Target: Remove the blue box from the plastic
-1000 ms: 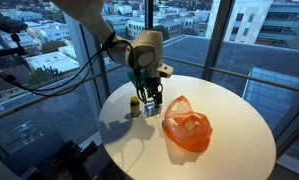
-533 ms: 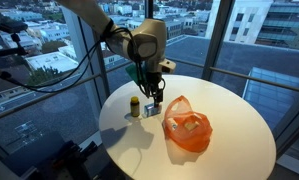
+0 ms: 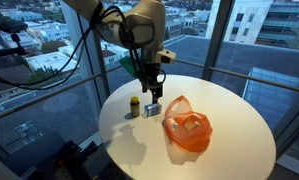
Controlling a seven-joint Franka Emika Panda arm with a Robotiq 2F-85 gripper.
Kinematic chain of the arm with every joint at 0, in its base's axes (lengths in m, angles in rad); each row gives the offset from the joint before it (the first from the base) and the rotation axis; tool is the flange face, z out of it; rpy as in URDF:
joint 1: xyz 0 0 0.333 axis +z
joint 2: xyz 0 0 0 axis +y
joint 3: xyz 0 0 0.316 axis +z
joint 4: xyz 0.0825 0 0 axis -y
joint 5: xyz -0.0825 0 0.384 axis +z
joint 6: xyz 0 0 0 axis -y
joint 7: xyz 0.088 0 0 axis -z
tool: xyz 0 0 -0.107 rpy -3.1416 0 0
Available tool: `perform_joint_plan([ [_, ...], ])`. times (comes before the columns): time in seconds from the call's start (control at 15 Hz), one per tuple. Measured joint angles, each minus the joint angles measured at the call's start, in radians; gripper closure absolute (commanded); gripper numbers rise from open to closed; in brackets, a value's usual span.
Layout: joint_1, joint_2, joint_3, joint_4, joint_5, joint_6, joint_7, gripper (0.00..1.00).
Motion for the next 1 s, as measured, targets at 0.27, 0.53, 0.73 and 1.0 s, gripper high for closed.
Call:
perform_joint_plan([
  [0.27,-0.011,-0.092,0.0,-0.03,0.0,-0.058,-0.017,0.0],
  [0.53,-0.019,-0.181,0.0,-0.033,0.0,-0.15,-0.017,0.0],
  [0.73,-0.02,-0.24,0.0,-0.03,0.0,-0.213,-0.017,0.0],
  [1.0,-0.02,-0.294,0.0,-0.025,0.0,-0.264,-0.017,0.0],
])
